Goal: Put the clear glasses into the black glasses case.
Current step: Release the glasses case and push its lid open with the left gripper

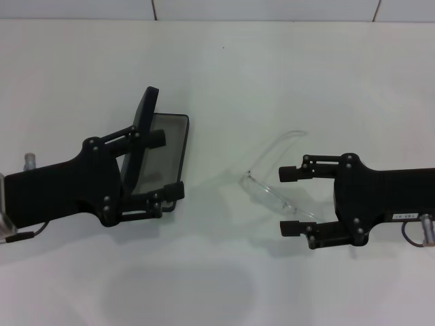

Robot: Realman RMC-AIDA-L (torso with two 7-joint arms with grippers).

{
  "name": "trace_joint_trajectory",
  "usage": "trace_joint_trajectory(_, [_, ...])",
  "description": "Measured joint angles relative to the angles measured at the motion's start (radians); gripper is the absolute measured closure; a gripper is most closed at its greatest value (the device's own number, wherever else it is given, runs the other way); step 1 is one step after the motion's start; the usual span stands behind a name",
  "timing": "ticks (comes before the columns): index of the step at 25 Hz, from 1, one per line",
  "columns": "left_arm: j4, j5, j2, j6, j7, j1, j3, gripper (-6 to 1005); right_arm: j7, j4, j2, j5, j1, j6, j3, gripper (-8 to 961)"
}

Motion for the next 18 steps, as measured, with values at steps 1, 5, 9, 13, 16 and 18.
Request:
trace_joint_trajectory(1, [0.000,0.000,0.000,-0.004,0.000,-0.001,0.000,124,0.000,0.000,0.000,0.002,0.000,0.000,0.000,206])
trace_joint_trajectory(5, [0.000,0.000,0.000,-0.011,0.001,-0.003,-0.001,125,0.000,0.001,0.000,0.010,-0.005,0.000,0.000,206])
trace_joint_trajectory(9, [0.000,-0.004,0.000,-0.013,-0.011,-0.009,-0.001,126,0.000,0.021,0.000,0.010,-0.002,0.000,0.000,205])
trace_joint_trajectory(13, [0.011,-0.077,0.002,-0.043,-0.135,-0.013,-0.003,127,0.000,0.025,0.000,0.011,-0.001,0.000,0.000,205])
trace_joint_trajectory(16, [0.075,-0.098,0.015,-0.107,-0.389,-0.039,-0.015,128,0.000,0.028,0.000,0.015,-0.001,0.000,0.000,206])
trace_joint_trajectory(18, [0.125,-0.056,0.032,-0.150,-0.585,-0.081,-0.037,129,0.000,0.037,0.000,0.022,0.000,-0.002,-0.001,206])
